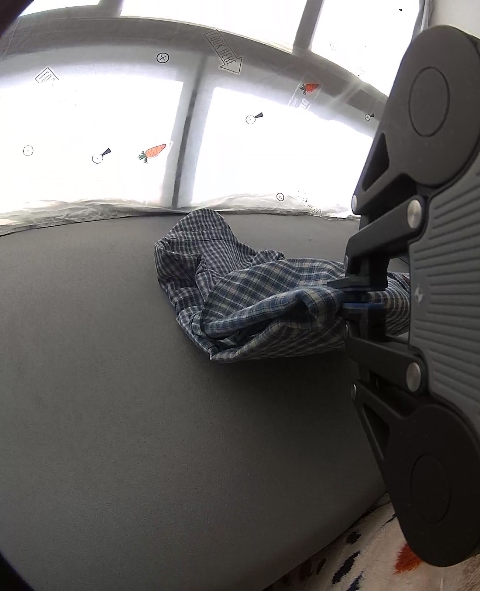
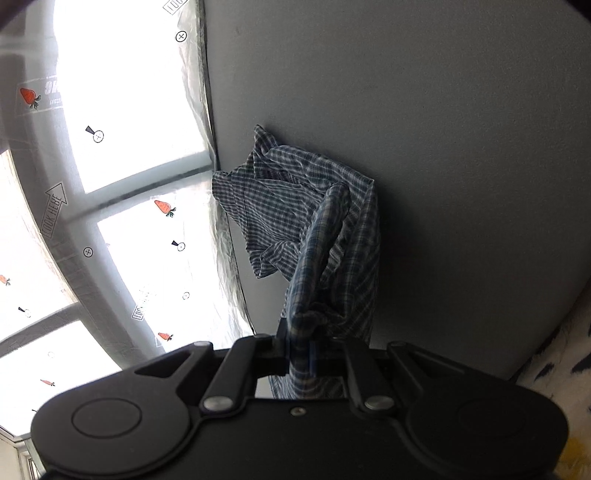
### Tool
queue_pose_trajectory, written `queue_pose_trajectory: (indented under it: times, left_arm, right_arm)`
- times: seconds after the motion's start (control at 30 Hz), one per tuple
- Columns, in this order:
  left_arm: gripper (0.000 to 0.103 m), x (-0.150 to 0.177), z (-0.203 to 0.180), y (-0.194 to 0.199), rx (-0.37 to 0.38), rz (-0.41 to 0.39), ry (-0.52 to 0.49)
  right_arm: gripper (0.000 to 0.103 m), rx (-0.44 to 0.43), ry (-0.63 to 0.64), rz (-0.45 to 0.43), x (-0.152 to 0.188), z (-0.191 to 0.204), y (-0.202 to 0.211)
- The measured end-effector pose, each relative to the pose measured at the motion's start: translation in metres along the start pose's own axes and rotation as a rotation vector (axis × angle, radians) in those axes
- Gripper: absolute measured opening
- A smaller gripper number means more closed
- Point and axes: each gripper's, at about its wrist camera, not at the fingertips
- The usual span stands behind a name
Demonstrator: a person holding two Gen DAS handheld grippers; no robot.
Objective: Fold clothes
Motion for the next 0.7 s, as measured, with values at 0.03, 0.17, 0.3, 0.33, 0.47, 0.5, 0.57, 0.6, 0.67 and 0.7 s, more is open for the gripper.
queue_pose_trajectory:
  times: [0.03, 0.17, 0.3, 0.33, 0.47, 0.5, 0.57, 0.6, 0.67, 0.7]
  left_arm:
    - [0.005, -0.003, 0.002, -0.004, -0.002, -0.002, 0.023]
    - [0.005, -0.016, 0.005, -0.016, -0.011, -0.004, 0.087]
    - [0.005, -0.026, -0.008, -0.031, 0.001, -0.004, 0.084]
    - [0.005, -0.029, -0.012, -0.034, 0.006, -0.006, 0.081]
    - [0.005, -0.040, -0.033, -0.051, 0.017, -0.012, 0.049]
    - [0.006, -0.043, -0.038, -0.056, 0.021, -0.011, 0.046]
    - [0.006, -0.051, -0.048, -0.066, 0.033, -0.010, 0.041]
    - [0.006, -0.054, -0.052, -0.071, 0.038, -0.012, 0.041]
    - [0.006, -0.062, -0.063, -0.083, 0.051, -0.021, 0.039]
    - [0.006, -0.065, -0.068, -0.089, 0.052, -0.025, 0.035]
  right_arm:
    - [0.010, 0.004, -0.004, 0.003, -0.002, 0.001, -0.003]
    - [0.010, 0.031, -0.063, 0.022, -0.009, -0.002, -0.017]
    - [0.010, 0.054, -0.093, 0.028, -0.015, 0.003, -0.027]
    - [0.010, 0.048, -0.096, 0.026, -0.018, 0.005, -0.030]
    - [0.010, 0.027, -0.094, 0.013, -0.022, 0.020, -0.049]
    - [0.010, 0.022, -0.093, 0.012, -0.024, 0.023, -0.054]
    - [0.010, 0.012, -0.100, 0.009, -0.029, 0.030, -0.065]
    - [0.011, 0.001, -0.111, 0.007, -0.032, 0.032, -0.070]
    - [0.011, -0.013, -0.125, -0.002, -0.039, 0.036, -0.081]
    - [0.011, -0.018, -0.130, -0.008, -0.042, 0.039, -0.086]
Point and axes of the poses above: each gripper's, at about its wrist camera, not at the fingertips, and y roughly against the way its jaws point, z to its left, x to its underside, and after that the axes turned 3 degrees about y, right-handed
